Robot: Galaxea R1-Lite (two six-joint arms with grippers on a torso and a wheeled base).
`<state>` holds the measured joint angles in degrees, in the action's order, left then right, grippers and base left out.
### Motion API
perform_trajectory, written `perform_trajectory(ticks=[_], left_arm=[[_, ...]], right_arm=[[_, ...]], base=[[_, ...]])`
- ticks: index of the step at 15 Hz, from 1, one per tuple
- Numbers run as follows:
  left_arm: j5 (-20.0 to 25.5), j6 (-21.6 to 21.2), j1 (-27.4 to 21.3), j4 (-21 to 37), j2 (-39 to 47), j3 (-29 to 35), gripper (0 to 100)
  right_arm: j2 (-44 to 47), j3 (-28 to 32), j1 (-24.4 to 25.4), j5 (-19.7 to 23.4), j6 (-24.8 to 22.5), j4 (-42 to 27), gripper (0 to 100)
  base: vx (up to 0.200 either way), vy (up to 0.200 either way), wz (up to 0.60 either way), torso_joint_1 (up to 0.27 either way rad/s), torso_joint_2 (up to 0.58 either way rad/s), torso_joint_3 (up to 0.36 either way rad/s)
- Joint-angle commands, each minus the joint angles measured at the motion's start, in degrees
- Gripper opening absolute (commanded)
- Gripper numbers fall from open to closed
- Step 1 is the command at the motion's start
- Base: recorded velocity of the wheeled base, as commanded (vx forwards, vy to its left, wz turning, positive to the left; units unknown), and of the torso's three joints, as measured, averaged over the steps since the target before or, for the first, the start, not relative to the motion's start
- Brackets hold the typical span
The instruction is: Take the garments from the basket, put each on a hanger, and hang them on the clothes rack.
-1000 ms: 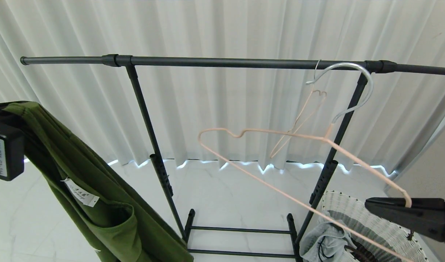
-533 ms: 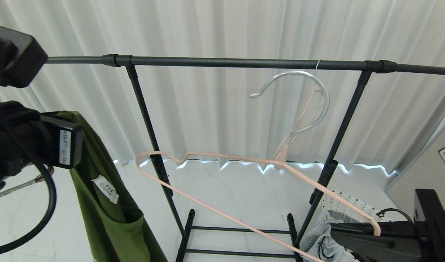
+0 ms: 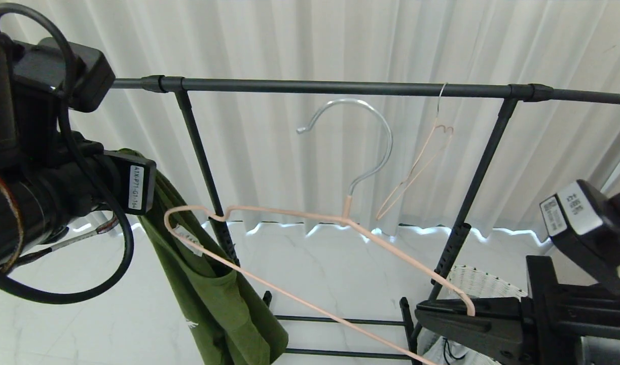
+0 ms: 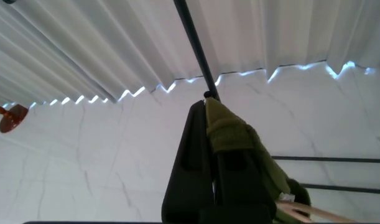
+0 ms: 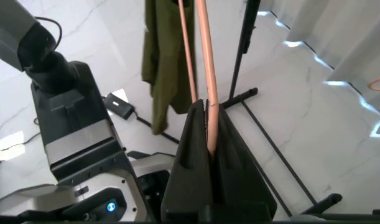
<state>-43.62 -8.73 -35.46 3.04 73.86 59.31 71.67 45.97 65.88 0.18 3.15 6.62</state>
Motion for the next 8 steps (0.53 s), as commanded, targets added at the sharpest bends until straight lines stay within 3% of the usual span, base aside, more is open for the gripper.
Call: perform_trajectory(ticks=[1,4,8], left_arm=[[-0.1,0.6,0.0,0.0,0.6,0.2,0],[-0.1,3.2,-0.1,0.0,2.5,2.5,0],[-0.1,5.3,-0.1,0.0,3.8,3.6,0]], right_arm=[[2.6,0.0,-0.4,-0.3,0.6,2.3,0],[7.3,0.3,-0.8,-3.8,1.7,9.5,0],[10.6,3.7,-0.8,-4.8,3.6,10.5,0]], base=[[0.000,0.000,0.00,0.000,0.00,0.000],[0.000,0.000,0.00,0.000,0.00,0.000],[0.000,0.000,0.00,0.000,0.00,0.000]])
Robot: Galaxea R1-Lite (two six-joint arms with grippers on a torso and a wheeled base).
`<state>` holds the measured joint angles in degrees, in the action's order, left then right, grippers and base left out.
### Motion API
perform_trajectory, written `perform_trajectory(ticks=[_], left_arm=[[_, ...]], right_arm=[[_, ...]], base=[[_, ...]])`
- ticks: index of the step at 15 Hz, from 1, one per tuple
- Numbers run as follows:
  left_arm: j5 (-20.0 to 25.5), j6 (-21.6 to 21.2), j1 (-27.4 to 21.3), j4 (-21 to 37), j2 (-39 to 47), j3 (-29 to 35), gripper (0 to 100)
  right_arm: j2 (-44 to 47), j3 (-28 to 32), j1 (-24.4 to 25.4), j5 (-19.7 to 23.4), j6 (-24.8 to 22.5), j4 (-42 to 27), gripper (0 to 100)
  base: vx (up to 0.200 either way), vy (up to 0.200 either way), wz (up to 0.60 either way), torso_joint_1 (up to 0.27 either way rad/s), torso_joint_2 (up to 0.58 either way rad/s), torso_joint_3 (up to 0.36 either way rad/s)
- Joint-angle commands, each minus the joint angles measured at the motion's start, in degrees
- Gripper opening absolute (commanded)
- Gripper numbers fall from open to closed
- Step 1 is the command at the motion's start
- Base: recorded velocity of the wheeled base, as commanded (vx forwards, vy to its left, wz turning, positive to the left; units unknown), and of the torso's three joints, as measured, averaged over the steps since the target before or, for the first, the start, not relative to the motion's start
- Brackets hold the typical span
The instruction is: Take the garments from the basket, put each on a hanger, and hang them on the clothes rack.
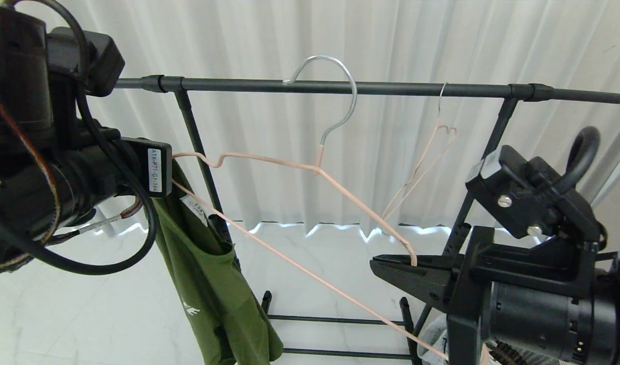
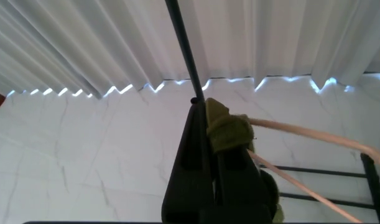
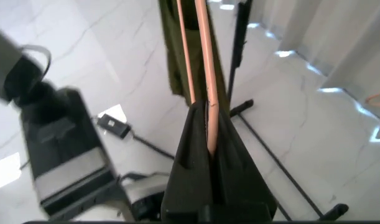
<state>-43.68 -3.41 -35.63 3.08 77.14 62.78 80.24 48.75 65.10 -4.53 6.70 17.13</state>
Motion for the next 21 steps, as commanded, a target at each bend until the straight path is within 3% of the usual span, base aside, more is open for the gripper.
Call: perform_trajectory(ticks=[1,8,13,17,21], left_arm=[[0.0,0.3,0.0,0.0,0.6,0.2,0],[-0.1,0.8,-0.1,0.0,-0.1,0.8,0],[0.3,-8.2,-0.1,0.0,-2.1,-0.1,0],[1.1,-8.0,-1.1,0.0,-1.7,-0.3,0],[1.1,-7.7,-2.2,-0.1,-1.7,-1.2,0]], right_arm=[[2.3,1.2,0.3,0.1,0.1,0.0,0],[4.5,0.9,2.0,0.1,0.2,0.0,0],[-1.2,-2.8,2.0,0.5,1.2,-3.2,0],[-3.8,-4.3,1.9,0.0,1.2,-4.5,0],[-3.0,-4.4,1.9,0.2,1.2,0.9,0]], base=[[0.000,0.000,0.00,0.000,0.00,0.000],[0.000,0.000,0.00,0.000,0.00,0.000],[0.000,0.000,0.00,0.000,0.00,0.000],[0.000,0.000,0.00,0.000,0.00,0.000],[0.000,0.000,0.00,0.000,0.00,0.000]])
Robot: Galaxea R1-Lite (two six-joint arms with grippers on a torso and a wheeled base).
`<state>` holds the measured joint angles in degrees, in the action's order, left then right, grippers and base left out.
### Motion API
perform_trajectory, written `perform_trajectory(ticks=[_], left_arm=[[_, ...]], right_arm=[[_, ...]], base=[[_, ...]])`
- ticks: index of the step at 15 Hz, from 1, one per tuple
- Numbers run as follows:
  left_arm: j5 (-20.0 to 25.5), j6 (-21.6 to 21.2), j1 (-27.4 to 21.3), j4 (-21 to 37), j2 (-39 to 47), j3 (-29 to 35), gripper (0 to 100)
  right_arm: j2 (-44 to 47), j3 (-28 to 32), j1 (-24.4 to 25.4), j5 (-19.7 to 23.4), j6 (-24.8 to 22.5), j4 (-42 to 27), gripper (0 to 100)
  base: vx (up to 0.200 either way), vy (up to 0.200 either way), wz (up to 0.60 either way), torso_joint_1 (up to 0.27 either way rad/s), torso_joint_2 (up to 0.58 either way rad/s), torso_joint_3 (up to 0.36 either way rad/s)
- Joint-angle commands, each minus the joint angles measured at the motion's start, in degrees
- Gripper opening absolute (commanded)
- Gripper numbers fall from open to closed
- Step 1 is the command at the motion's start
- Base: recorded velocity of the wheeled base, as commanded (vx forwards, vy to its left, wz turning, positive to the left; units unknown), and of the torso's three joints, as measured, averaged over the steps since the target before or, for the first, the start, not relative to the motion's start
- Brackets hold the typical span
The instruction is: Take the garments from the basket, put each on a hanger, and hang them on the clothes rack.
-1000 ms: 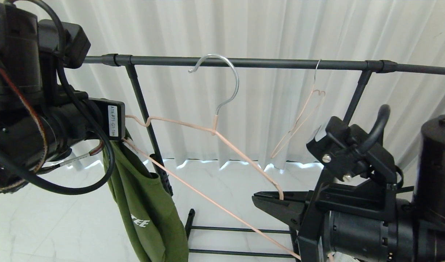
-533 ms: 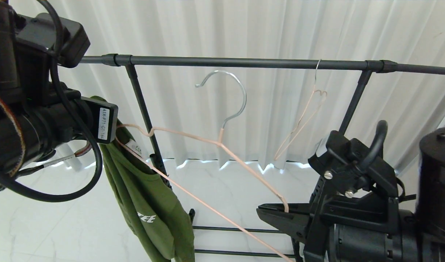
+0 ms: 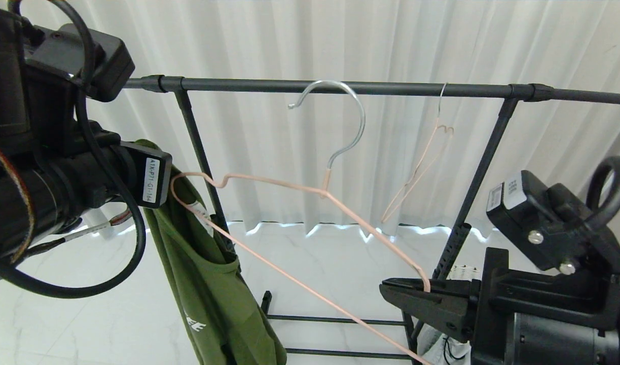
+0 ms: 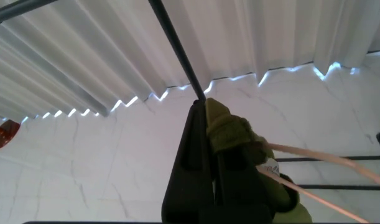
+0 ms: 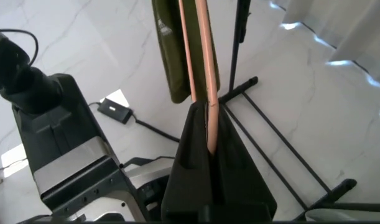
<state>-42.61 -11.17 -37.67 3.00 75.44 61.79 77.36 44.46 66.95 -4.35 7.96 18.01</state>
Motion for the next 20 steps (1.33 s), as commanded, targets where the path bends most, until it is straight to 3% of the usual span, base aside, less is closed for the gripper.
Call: perform_trajectory(ticks=[1,6,9,13,16,20], left_arm=[[0.0,0.0,-0.2,0.0,0.0,-0.2,0],[0.1,-0.1,-0.2,-0.1,-0.3,0.5,0],[0.1,-0.1,-0.2,0.0,-0.4,0.2,0],[0.0,0.1,-0.5,0.0,-0.4,0.1,0],[-0.4,0.8,-2.1,0.0,-0.6,0.1,0],[-2.1,0.7,-2.1,0.0,-1.4,0.0,0]], right_arm=[[-0.2,-0.1,0.0,0.1,0.0,0.5,0],[-2.7,-4.5,2.0,2.4,1.1,0.0,0],[-1.3,-3.7,2.0,2.3,1.2,1.1,0],[2.0,-3.1,1.3,2.2,1.2,7.0,0],[5.7,-3.0,0.3,1.7,1.2,10.2,0],[9.3,-3.0,-1.2,-2.2,1.3,13.8,0]], base=[[0.000,0.000,0.00,0.000,0.00,0.000],[0.000,0.000,0.00,0.000,0.00,0.000],[0.000,0.000,0.00,0.000,0.00,0.000],[0.000,0.000,0.00,0.000,0.00,0.000],[0.000,0.000,0.00,0.000,0.00,0.000],[0.000,0.000,0.00,0.000,0.00,0.000]])
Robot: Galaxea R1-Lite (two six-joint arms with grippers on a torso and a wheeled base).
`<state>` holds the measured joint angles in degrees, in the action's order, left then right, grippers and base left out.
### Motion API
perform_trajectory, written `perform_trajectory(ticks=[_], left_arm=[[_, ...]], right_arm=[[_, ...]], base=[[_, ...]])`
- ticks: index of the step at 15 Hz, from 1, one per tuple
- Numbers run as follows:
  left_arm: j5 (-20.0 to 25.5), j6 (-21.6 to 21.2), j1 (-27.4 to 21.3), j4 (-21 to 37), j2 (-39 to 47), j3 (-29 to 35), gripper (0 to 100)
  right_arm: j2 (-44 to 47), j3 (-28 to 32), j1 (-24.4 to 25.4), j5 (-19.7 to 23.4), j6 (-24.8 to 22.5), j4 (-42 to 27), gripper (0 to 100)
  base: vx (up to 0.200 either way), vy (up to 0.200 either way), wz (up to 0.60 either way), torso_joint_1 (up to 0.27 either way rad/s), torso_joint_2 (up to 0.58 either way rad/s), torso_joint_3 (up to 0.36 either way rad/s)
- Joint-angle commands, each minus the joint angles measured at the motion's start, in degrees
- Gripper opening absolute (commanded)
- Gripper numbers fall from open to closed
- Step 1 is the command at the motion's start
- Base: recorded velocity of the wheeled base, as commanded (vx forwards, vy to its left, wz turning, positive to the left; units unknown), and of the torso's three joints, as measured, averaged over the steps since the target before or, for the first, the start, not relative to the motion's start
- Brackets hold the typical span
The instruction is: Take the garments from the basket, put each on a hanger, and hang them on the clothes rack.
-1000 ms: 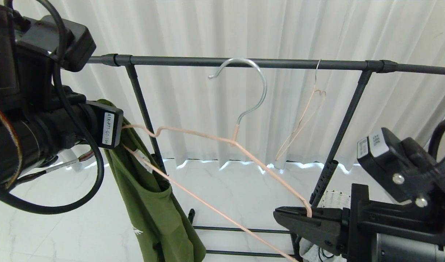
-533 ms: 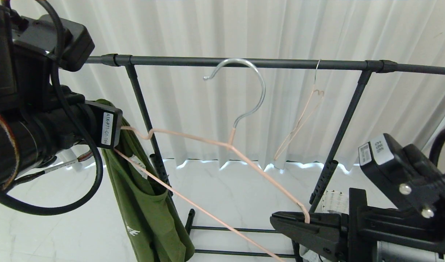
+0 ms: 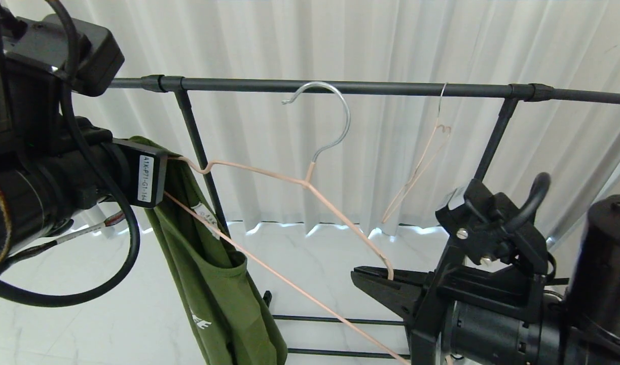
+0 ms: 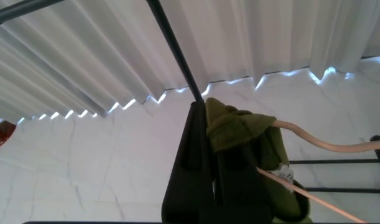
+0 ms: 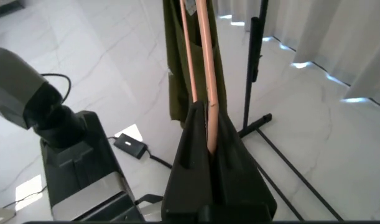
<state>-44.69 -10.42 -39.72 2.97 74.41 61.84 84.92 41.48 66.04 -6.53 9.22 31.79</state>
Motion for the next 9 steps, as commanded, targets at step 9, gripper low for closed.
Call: perform_trajectory(ticks=[9], left_arm=[[-0.7,2.3,-7.5,0.0,-1.3,-0.7,0]], right_arm=[[6.8,5.7,-1.1,-0.8,0.2,0.4,0]], base=[[0.000,0.000,0.00,0.000,0.00,0.000]])
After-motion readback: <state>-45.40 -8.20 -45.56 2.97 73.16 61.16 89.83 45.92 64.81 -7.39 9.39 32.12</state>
